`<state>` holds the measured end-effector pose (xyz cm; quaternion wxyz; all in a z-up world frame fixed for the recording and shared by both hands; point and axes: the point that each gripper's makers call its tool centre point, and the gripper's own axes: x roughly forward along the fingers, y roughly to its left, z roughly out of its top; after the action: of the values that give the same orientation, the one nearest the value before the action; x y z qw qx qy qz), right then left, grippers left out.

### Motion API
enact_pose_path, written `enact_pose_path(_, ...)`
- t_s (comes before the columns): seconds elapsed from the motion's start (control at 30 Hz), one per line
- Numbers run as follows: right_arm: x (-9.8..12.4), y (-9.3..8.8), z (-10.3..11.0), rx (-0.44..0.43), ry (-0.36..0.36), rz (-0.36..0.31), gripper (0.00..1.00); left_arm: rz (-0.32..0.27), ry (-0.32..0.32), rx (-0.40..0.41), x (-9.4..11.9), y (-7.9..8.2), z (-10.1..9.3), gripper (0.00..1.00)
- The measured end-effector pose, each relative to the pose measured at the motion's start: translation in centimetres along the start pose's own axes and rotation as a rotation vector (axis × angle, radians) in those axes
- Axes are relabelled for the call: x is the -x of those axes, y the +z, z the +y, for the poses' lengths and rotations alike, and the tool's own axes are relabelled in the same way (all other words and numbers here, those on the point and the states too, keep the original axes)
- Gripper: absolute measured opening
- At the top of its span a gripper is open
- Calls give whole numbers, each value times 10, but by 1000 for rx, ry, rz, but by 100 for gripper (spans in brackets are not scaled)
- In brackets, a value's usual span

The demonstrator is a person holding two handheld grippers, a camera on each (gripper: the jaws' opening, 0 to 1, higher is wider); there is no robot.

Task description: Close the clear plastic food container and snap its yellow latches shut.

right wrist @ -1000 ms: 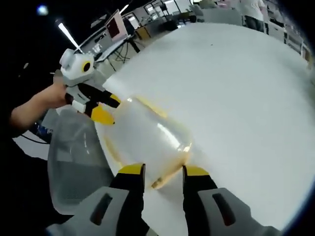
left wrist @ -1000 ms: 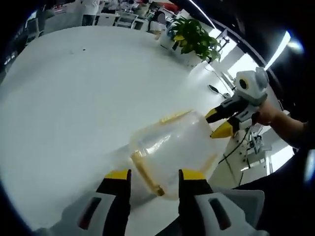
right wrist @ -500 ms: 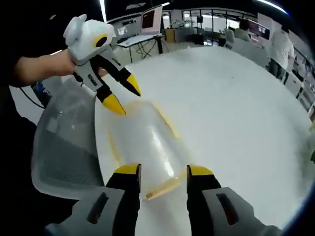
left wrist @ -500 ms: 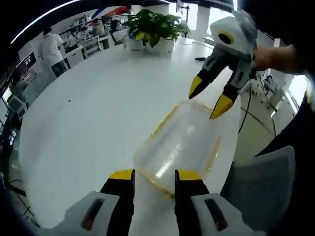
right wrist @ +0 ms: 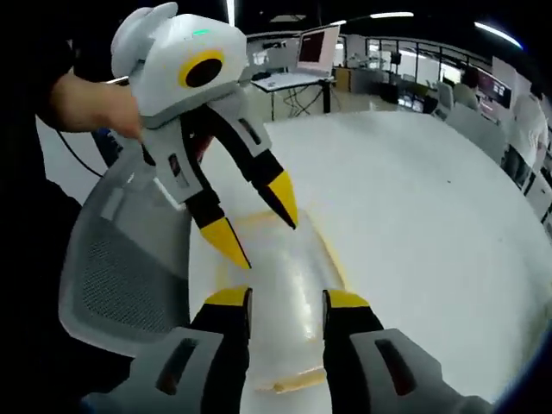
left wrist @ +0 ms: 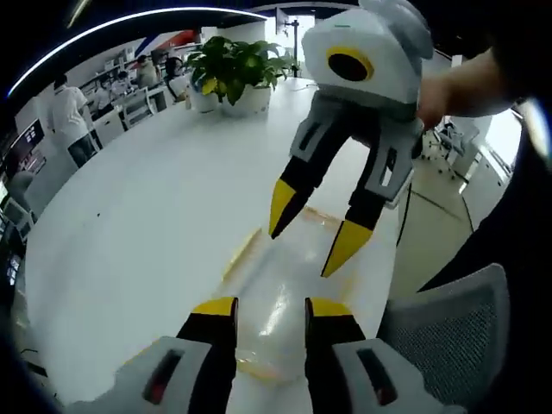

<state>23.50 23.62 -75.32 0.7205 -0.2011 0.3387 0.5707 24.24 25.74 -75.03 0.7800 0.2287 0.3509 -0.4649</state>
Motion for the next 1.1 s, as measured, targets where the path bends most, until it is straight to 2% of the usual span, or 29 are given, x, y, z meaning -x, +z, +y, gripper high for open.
enact_pose_path(0.4,-9,5,-5,29,7,23,29,20,-23,-23,-2,-3,-8,24)
enact_pose_path(0.73,-13,7,-23,52,10,65,28,25,-31,-34,-2,-4,-10,25)
enact_pose_path(0.97,-17,8,-27,34,29,84,29,30,-45,-34,0,-5,-13,26)
enact_pose_path(1.1,-19,9,-23,-27,74,82,31,34,-62,-30,0,-6,-17,26)
